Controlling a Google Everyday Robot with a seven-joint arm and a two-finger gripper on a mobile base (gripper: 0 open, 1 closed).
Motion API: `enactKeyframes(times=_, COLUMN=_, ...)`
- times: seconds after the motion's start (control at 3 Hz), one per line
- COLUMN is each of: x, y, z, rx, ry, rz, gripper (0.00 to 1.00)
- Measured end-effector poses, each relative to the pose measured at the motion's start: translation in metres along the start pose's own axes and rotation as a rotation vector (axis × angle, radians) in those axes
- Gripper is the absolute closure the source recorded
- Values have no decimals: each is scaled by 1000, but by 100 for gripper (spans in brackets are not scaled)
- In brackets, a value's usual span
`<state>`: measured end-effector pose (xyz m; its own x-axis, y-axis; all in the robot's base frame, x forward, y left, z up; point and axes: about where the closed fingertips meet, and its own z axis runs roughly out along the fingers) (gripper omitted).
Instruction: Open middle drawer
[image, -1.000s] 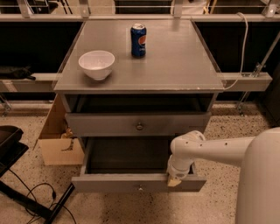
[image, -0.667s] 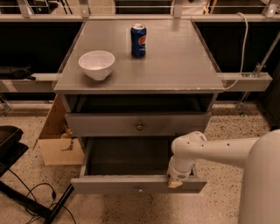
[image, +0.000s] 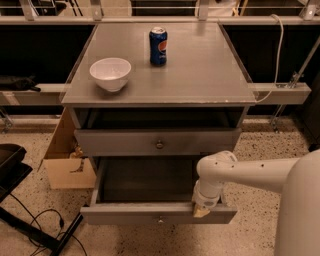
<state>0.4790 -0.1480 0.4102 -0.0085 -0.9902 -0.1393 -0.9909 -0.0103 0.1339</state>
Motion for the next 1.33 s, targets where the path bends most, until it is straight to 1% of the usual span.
enactKeyframes(times=0.67, x=2, y=13, z=-1, rx=-43, ry=-5, rz=-25, gripper=100)
enactKeyframes(times=1.0, x=2, y=23, z=-1, rx=-77, ry=-12, rz=-50, gripper=100)
enactKeyframes(times=1.33, x=-1, y=35, z=0, rx=-119, ry=-38, rz=-58, gripper=100)
